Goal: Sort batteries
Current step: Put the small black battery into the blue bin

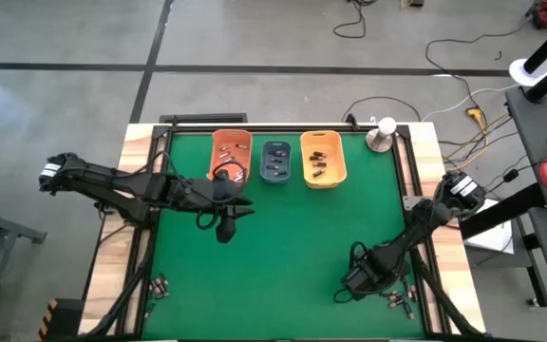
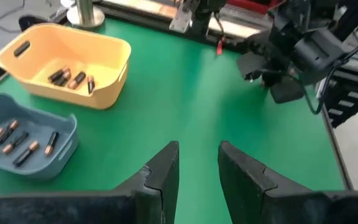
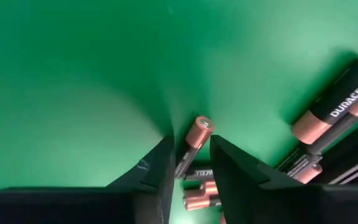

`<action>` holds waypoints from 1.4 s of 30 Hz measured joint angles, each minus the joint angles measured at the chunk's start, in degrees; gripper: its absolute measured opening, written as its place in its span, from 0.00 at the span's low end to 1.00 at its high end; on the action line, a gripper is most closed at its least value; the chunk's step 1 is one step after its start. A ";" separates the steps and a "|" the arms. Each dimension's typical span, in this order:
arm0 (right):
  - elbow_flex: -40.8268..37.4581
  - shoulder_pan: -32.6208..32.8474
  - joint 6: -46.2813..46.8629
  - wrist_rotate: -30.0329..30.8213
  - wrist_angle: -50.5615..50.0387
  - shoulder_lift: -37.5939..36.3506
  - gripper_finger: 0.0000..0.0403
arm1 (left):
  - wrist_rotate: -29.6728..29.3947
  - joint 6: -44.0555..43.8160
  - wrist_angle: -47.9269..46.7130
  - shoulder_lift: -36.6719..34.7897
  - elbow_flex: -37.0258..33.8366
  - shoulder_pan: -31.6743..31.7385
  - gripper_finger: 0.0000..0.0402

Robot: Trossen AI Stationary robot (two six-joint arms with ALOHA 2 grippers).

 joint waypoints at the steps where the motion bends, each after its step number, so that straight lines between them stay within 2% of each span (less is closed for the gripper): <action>1: 0.09 -0.02 -0.33 -0.38 0.09 0.60 0.22 | -0.01 -0.36 -0.80 -0.12 0.00 0.00 0.23; 8: 0.31 -0.17 -2.21 -0.45 1.82 1.97 0.20 | -0.02 -1.22 -3.07 -0.57 0.00 0.00 0.23; 16: 1.06 -2.01 -7.56 2.00 2.15 1.47 0.06 | -0.02 -1.07 -4.13 -1.67 0.00 0.00 0.23; 18: 2.26 -3.43 -11.03 4.73 1.63 1.05 0.05 | -0.02 -1.05 -5.03 -2.32 0.00 0.01 0.23; 21: 5.73 -6.79 -16.37 12.71 -0.57 -0.10 0.05 | -0.02 -1.06 -6.46 -3.38 0.00 0.00 0.23; 25: 11.59 -13.17 -28.40 19.34 -0.83 0.00 0.05 | 0.04 -1.60 -5.68 -4.31 0.00 0.01 0.23; 29: 17.30 -22.02 -44.87 25.38 -1.11 3.18 0.05 | 4.37 -1.94 -4.62 -4.62 0.02 -0.22 0.23; 32: 22.10 -26.79 -58.70 29.49 -0.37 5.90 0.05 | 4.16 -4.83 -8.75 -4.97 0.07 -1.51 0.23; 38: 28.88 -32.38 -79.02 29.83 0.77 14.19 0.05 | -0.33 -14.89 -21.11 -6.11 0.07 -7.25 0.23; 42: 31.86 -33.56 -86.50 29.83 2.60 20.33 0.06 | -4.20 -20.48 -24.86 -6.08 0.07 -12.49 0.23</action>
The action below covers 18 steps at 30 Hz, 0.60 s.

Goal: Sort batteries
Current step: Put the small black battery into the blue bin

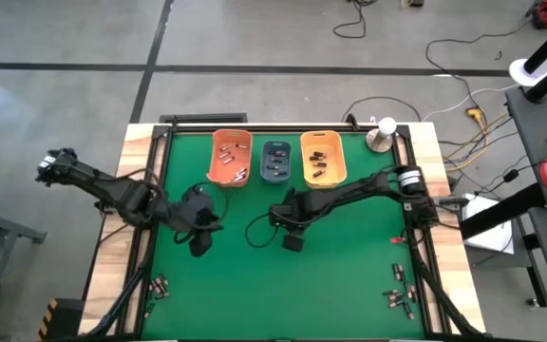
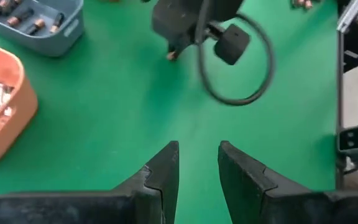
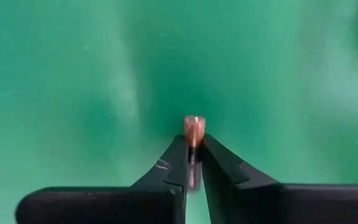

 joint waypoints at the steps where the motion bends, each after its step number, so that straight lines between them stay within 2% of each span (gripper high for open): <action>1: 0.92 -0.08 -0.74 0.01 -0.07 1.06 0.06 | -0.36 -0.73 0.02 0.11 -0.02 -1.27 0.23; 5: 3.91 -0.10 -3.61 0.09 0.63 4.32 0.10 | -0.61 -2.54 0.32 1.41 -0.07 -5.15 0.23; 10: 4.56 -0.10 -5.10 0.04 0.96 4.62 0.16 | -0.87 -2.95 0.36 3.73 -0.10 -6.15 0.23; 14: 4.35 -0.14 -4.98 0.30 2.62 2.48 0.23 | -4.09 -2.33 0.57 6.10 -0.43 -6.15 0.23; 18: 4.23 0.54 -3.34 2.08 0.12 -4.07 0.30 | -5.33 -1.70 2.41 9.35 -1.46 -6.11 0.23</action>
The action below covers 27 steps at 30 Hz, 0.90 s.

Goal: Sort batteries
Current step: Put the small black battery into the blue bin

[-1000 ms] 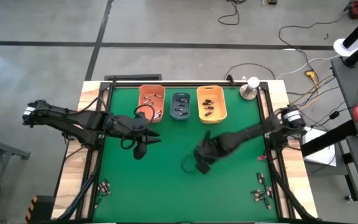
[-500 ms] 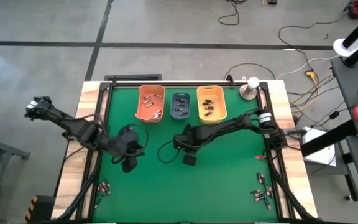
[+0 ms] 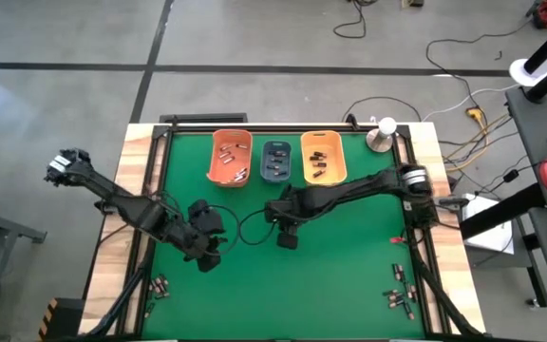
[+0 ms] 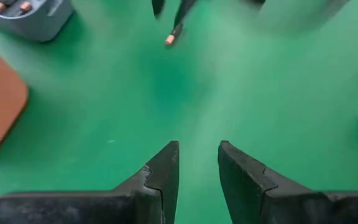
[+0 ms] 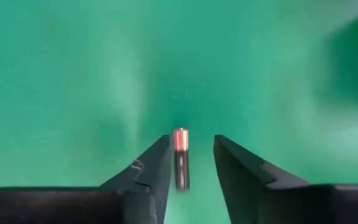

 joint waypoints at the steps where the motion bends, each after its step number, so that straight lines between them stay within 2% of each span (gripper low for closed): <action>1: 0.05 0.45 0.02 0.12 -1.02 -1.95 0.32 | 0.00 0.05 1.68 0.96 -0.32 0.04 0.23; 6: -0.91 4.31 3.17 4.09 -5.50 -12.54 0.38 | 2.95 6.20 15.38 6.53 -3.42 1.31 0.23; 11: -0.86 10.16 10.56 13.92 -5.40 -23.74 0.40 | 11.76 19.72 28.99 12.89 -3.01 7.77 0.23; 15: -0.86 16.70 15.74 23.70 -4.84 -29.51 0.39 | 13.83 31.08 32.64 18.43 0.07 14.45 0.23; 17: -0.86 19.77 18.47 28.12 -4.77 -31.15 0.38 | 13.87 36.02 35.23 21.92 1.33 17.82 0.23; 20: -1.10 24.22 21.49 34.99 -4.73 -31.28 0.36 | 15.48 39.01 36.93 26.90 3.92 22.03 0.23; 24: -1.30 28.09 26.44 39.42 -4.92 -28.91 0.35 | 24.94 40.21 35.88 32.41 7.26 26.00 0.23; 27: -1.30 29.06 31.22 42.52 -4.93 -26.95 0.35 | 27.38 42.37 35.88 35.47 8.34 26.88 0.23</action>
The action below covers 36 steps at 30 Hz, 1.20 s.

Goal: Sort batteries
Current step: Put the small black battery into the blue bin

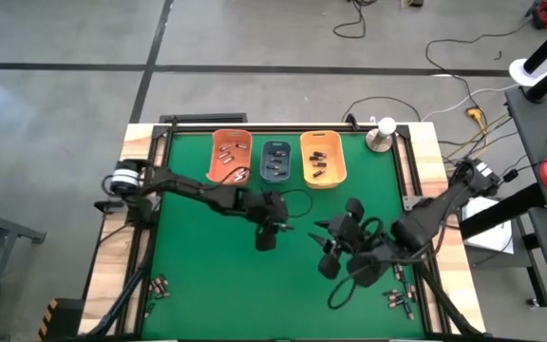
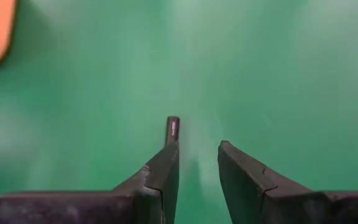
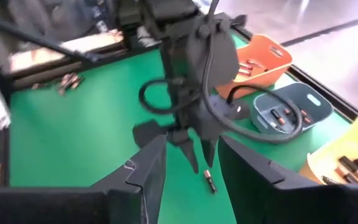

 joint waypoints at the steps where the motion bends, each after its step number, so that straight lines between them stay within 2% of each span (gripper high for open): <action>1: 0.00 0.00 1.53 0.98 0.00 0.67 0.36 | -0.04 1.68 0.01 0.76 0.16 0.00 0.23; 5: 0.00 -0.08 5.42 1.51 0.16 3.37 0.38 | -1.59 5.81 0.64 4.37 0.96 0.06 0.23; 9: 0.10 -0.08 8.33 1.46 0.49 5.06 0.41 | -7.08 6.03 1.48 8.17 2.35 0.35 0.23; 13: 0.11 -0.08 10.70 1.43 0.50 5.61 0.43 | -7.91 6.09 4.49 10.26 3.09 0.39 0.23; 21: 0.17 -1.83 9.61 1.56 0.65 5.23 0.42 | -2.84 5.61 5.71 12.62 3.04 0.63 0.22; 25: 0.20 -3.03 8.57 1.52 0.65 5.17 0.40 | -1.81 4.17 5.93 13.76 2.77 0.61 0.14; 29: 0.87 -3.80 6.81 1.46 0.69 4.79 0.39 | -1.33 2.96 5.62 13.87 2.71 0.63 0.03; 33: 2.00 -4.19 4.71 1.49 0.61 3.96 0.38 | -1.42 2.80 3.13 11.69 2.97 1.18 0.04; 36: 2.92 -4.24 3.39 1.52 0.41 3.24 0.37 | -2.33 3.06 -2.68 6.74 2.42 2.04 0.03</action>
